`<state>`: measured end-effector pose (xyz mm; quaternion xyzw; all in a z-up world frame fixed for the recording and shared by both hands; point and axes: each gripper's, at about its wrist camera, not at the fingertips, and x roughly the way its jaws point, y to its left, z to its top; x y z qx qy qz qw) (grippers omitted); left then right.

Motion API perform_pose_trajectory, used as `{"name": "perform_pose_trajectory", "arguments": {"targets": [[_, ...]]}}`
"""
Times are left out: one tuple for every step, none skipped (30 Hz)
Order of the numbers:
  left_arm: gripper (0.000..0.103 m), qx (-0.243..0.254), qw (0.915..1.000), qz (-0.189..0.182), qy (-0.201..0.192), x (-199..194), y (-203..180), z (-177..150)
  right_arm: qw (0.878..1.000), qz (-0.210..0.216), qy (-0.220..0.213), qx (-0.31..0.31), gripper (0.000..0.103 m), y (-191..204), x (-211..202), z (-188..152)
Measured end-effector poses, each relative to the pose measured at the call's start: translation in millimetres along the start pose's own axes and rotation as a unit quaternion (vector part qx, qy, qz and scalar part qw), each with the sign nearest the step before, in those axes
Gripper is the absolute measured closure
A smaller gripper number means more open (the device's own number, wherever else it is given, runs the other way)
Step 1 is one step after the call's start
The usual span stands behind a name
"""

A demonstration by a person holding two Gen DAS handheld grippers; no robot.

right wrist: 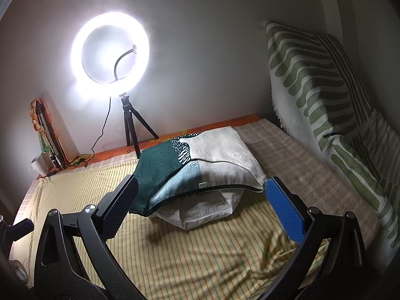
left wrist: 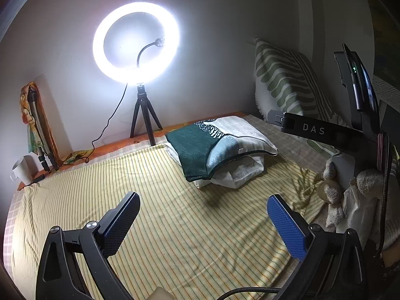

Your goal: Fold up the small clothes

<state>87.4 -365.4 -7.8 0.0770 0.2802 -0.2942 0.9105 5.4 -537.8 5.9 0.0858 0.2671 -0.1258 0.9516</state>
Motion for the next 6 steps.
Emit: {"name": "perform_pose_trajectory", "arguments": {"targets": [[0.0, 0.0, 1.0, 0.0, -0.001, -0.1, 0.6, 0.0, 1.0, 0.0, 0.0, 0.0, 0.0, -0.3, -0.9, 0.0], [0.0, 0.0, 1.0, -0.001, 0.0, 0.1, 1.2, 0.2, 1.0, 0.001, 0.001, 0.0, 0.0, 0.2, 0.2, -0.1], [0.0, -0.001, 1.0, -0.003, 0.001, 0.7, 1.9, 0.3, 1.0, 0.001, 0.001, 0.0, 0.0, 0.5, 1.0, -0.5], [0.0, -0.001, 1.0, -0.005, 0.003, 1.2, 2.4, 0.4, 1.0, 0.001, 0.002, -0.001, 0.0, 0.8, 2.4, -0.9], [0.0, -0.002, 1.0, -0.007, 0.005, 2.1, 2.8, 0.5, 1.0, 0.0, 0.003, -0.001, 0.0, 0.9, 4.5, -1.6], [0.0, -0.003, 0.9999, -0.008, 0.007, 3.0, 3.7, 0.4, 1.0, -0.001, 0.004, -0.001, 0.0, 0.3, 6.5, -2.1]]}}
